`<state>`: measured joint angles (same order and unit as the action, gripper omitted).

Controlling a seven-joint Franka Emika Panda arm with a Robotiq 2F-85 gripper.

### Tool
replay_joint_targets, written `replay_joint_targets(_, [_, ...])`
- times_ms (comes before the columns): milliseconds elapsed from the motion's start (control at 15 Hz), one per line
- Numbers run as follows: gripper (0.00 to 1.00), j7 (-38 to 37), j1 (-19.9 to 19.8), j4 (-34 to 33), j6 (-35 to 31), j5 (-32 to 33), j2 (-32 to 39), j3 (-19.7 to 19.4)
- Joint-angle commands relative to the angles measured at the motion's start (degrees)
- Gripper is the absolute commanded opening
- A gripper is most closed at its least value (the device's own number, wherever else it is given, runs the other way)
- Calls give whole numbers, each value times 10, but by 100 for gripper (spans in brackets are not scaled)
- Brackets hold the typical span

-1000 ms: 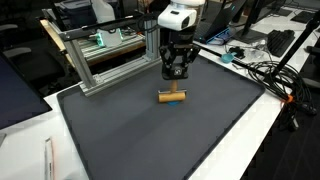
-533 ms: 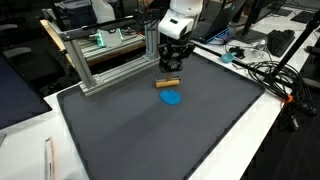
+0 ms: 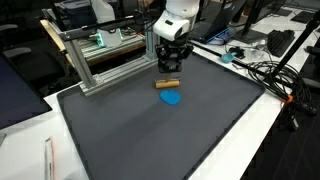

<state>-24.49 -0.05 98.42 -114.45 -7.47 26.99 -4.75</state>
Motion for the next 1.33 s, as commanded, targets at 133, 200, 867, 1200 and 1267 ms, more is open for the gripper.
replay_joint_targets(133, [22,-4,-21,7,-22,-19,-25,-9])
replay_joint_targets(200, [22,0,-27,8,-26,-28,-29,-8])
replay_joint_targets(867, [22,-47,-7,-7,-80,-16,-13,-11])
replay_joint_targets(1200, [22,-89,23,-9,-101,24,10,-22])
replay_joint_targets(1267, [22,-101,29,-11,-95,41,12,-26])
